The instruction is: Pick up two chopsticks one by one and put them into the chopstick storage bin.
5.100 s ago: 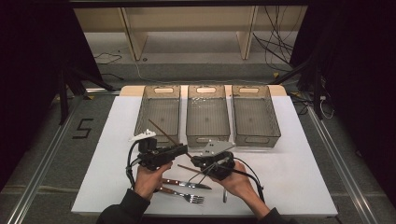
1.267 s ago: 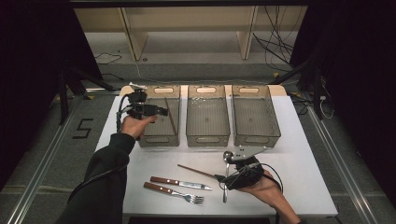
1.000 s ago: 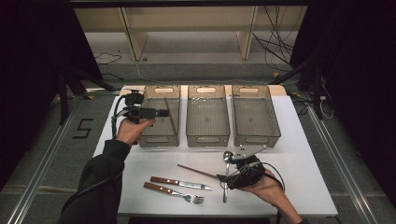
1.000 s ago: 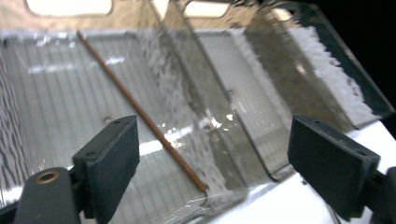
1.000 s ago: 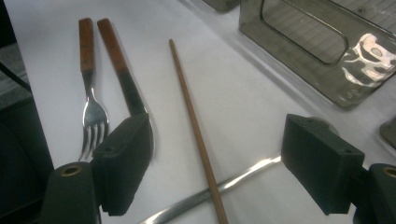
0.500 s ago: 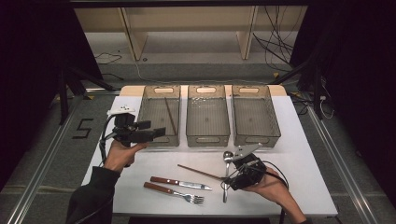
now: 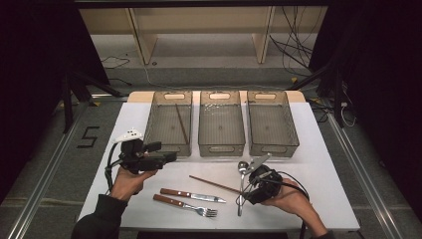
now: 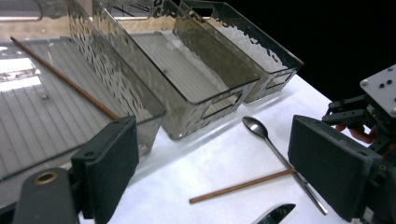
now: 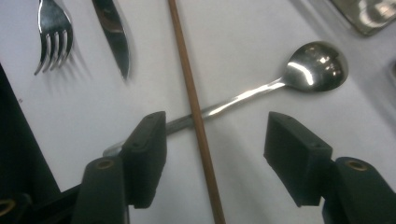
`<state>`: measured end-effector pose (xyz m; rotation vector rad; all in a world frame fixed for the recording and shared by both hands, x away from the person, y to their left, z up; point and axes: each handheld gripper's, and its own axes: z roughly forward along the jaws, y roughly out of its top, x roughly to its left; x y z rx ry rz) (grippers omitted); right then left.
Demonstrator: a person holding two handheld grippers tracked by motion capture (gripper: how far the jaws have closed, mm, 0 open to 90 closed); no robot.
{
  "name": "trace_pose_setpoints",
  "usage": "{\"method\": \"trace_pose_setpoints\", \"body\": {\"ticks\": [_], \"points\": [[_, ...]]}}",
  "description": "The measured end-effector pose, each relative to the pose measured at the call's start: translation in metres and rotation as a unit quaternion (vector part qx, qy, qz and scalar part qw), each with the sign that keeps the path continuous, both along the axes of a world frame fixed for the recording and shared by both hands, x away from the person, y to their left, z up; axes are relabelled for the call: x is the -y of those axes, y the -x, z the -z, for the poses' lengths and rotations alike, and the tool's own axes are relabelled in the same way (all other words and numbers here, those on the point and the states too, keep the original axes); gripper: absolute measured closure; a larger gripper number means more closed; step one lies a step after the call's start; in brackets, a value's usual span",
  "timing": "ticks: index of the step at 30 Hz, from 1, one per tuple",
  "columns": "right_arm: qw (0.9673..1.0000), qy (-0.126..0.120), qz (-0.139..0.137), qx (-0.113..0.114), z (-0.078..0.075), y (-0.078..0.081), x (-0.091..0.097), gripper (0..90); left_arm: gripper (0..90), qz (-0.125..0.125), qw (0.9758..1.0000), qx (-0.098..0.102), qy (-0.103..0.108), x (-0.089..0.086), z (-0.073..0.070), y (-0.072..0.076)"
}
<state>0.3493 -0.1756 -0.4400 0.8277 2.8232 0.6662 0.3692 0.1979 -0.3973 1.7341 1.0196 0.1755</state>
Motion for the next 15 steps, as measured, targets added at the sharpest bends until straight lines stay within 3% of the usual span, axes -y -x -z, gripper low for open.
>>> {"method": "trace_pose_setpoints", "body": {"ticks": [8,15], "points": [[0.9997,0.019,0.005,-0.012,0.005,0.002,0.0,47.4,15.7,0.004,0.9992,0.019,-0.036,0.007,0.019,0.015],[0.9994,0.033,-0.002,-0.014,0.007,0.002,0.0,51.8,15.6,0.004,0.9994,0.019,-0.029,0.005,0.028,0.023]]}}
